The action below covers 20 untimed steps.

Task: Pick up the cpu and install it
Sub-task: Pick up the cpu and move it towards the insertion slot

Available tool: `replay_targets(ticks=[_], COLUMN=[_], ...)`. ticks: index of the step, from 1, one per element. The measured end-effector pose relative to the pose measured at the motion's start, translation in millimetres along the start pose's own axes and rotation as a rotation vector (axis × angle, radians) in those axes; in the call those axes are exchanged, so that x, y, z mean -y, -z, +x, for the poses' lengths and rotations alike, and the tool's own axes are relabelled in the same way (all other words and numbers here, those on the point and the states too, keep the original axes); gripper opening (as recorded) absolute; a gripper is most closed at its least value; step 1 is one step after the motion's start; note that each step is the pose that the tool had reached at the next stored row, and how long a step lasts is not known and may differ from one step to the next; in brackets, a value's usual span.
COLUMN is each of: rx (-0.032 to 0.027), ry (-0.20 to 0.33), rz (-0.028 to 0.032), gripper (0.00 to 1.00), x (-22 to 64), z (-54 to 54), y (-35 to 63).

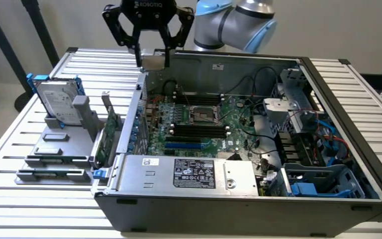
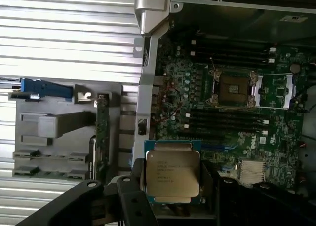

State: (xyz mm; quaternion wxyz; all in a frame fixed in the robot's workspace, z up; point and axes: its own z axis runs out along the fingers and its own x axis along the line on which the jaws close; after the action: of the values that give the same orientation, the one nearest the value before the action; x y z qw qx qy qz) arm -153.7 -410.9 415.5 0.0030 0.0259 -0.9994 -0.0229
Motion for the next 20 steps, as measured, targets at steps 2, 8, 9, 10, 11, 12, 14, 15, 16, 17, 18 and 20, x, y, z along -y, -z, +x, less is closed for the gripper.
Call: replay_targets(ticks=[2,8,9,10,11,12,14,15,16,17,18,20], rx=[0.0,0.0,0.0,0.0,0.0,0.0001,-0.0001,-0.0001,-0.0001,-0.0001,-0.0002,-0.0002], ry=[0.0,0.0,0.0,0.0,0.0,0.0,0.0,0.0,0.0,0.0,0.0,0.0], rz=[0.0,0.0002,0.0004,0.0007,0.001,0.0012,0.0019,0.0022,0.0025,0.0026,0.003,0.0034], gripper=[0.55,0.55,0.55,0.55,0.55,0.55,0.55,0.55,0.55,0.55,0.55,0.55], x=[-3.7,-17.5,-20.2,-23.1,-26.0,-29.0,-35.1,-38.1,-41.1,-44.0,-46.9,-52.8], z=[-9.4,-35.0,-39.0,-42.9,-46.7,-50.6,-58.7,-62.6,-66.4,-70.2,-74.0,-81.7], y=[-1.0,-6.3,-7.6,-9.1,-10.7,-12.4,-16.0,-17.7,-19.4,-21.2,-22.9,-26.4])
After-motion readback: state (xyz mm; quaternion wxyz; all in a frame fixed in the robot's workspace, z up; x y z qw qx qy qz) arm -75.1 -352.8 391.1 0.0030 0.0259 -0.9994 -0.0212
